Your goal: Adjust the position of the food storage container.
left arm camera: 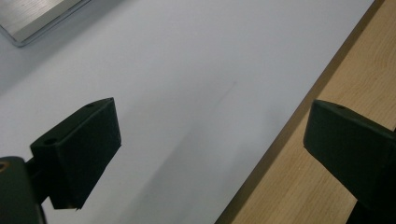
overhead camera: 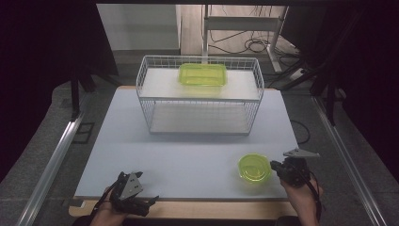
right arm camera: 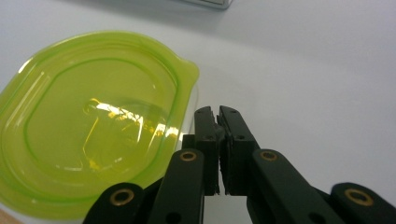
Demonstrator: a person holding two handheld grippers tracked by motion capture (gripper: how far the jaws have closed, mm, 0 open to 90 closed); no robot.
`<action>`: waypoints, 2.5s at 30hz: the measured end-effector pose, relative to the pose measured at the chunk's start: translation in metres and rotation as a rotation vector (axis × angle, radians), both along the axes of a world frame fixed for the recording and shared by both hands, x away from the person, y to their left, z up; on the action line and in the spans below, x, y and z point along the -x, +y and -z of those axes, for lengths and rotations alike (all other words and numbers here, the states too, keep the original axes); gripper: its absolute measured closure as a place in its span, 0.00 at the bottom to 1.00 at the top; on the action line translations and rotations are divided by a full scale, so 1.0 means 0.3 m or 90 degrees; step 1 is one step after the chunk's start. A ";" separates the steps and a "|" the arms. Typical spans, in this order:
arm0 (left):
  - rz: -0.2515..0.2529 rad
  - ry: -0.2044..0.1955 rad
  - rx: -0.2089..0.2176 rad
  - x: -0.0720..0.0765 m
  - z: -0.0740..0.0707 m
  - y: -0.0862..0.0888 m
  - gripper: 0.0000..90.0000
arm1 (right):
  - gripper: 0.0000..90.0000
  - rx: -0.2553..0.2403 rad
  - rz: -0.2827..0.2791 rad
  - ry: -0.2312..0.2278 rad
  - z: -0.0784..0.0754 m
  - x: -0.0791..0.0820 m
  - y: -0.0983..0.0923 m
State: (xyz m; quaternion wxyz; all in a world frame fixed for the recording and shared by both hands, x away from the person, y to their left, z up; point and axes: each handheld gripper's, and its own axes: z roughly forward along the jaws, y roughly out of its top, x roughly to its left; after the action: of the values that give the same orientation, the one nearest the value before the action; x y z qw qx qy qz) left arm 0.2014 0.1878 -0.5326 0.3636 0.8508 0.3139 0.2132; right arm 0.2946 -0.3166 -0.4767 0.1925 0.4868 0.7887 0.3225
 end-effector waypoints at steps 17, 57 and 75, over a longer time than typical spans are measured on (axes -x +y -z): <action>0.002 -0.001 -0.010 0.001 0.000 -0.002 0.04 | 0.99 -0.026 -0.061 0.054 0.029 0.009 0.070; 0.002 -0.001 -0.023 -0.002 0.005 -0.008 0.04 | 0.98 -0.101 -0.172 0.128 0.089 -0.025 0.214; 0.004 -0.001 -0.028 -0.002 0.004 -0.007 0.05 | 0.97 -0.129 -0.251 0.158 0.112 -0.086 0.402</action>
State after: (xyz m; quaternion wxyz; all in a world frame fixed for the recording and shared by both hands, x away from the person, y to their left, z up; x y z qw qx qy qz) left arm 0.2020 0.1857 -0.5339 0.3455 0.8596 0.3060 0.2195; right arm 0.3202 -0.1959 -0.5103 -0.0221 0.3763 0.8497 0.3688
